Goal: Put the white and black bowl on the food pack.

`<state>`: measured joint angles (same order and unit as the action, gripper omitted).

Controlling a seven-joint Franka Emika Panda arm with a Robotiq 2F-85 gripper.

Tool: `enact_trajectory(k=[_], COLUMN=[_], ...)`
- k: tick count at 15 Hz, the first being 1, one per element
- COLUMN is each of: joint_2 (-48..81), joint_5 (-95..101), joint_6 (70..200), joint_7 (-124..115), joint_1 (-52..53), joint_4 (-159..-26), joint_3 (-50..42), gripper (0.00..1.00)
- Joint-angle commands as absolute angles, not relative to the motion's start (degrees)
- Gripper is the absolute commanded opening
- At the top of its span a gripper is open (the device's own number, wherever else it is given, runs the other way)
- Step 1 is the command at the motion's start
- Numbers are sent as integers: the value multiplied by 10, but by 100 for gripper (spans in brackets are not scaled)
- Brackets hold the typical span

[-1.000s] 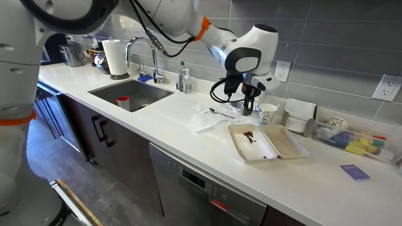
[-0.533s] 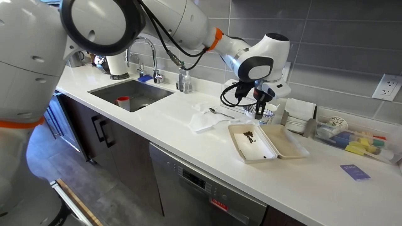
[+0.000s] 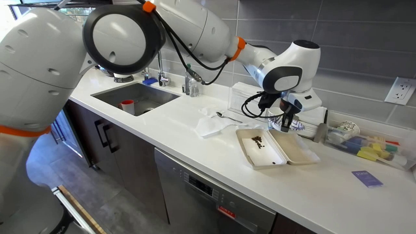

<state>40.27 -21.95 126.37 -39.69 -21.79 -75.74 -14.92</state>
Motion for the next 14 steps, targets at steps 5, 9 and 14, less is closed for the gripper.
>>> enact_trajectory(k=[5,9,14], joint_2=[453,470,480], joint_5=[-224,-227,-227], joint_6=[1276,1292,1299], joint_7=[-419,-408,-401], joint_1=[-250,-258,-259], joint_4=[-713,-711,-714], joint_3=[-145,-138,-132], gripper=[1,1,8])
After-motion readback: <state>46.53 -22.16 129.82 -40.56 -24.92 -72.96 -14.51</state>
